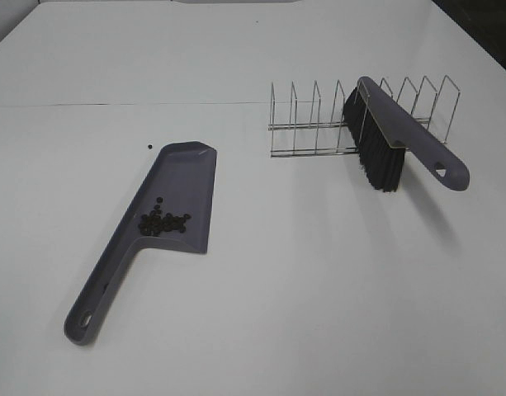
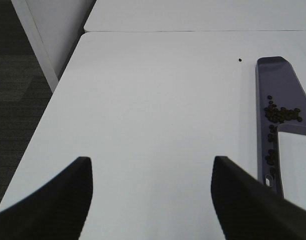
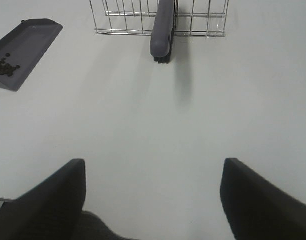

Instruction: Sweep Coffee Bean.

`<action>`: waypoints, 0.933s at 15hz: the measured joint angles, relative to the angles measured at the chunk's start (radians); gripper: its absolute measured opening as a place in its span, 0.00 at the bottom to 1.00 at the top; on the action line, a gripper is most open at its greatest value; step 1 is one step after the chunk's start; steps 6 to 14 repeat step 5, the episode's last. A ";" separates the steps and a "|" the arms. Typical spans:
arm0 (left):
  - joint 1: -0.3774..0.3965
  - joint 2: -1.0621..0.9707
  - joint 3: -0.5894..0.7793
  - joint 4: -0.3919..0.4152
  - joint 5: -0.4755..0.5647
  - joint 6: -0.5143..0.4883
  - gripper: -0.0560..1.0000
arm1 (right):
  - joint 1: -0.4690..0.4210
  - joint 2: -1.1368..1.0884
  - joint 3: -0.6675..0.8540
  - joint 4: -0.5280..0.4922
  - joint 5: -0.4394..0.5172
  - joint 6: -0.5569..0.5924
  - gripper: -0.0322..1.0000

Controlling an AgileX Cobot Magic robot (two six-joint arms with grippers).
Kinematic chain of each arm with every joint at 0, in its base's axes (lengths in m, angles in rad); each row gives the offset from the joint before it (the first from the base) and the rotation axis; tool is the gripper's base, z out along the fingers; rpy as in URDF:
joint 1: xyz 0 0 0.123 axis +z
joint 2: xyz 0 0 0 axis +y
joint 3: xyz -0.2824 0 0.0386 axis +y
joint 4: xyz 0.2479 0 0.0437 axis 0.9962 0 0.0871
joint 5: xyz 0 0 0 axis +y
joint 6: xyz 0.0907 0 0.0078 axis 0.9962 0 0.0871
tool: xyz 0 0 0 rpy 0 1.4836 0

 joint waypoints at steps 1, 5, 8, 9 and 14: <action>0.000 0.000 0.000 0.000 0.000 0.000 0.62 | 0.000 0.000 0.000 0.000 0.000 0.000 0.66; 0.000 0.000 0.000 0.000 0.000 0.000 0.62 | 0.000 0.000 0.000 0.000 0.000 0.000 0.66; 0.000 0.000 0.000 0.000 0.000 0.000 0.62 | 0.000 0.000 0.000 0.000 0.000 0.000 0.66; 0.000 0.000 0.000 0.000 0.000 0.000 0.62 | 0.000 0.000 0.000 0.000 0.000 0.000 0.66; 0.000 0.000 0.000 0.000 0.000 0.000 0.62 | 0.000 0.000 0.000 0.000 0.000 0.000 0.66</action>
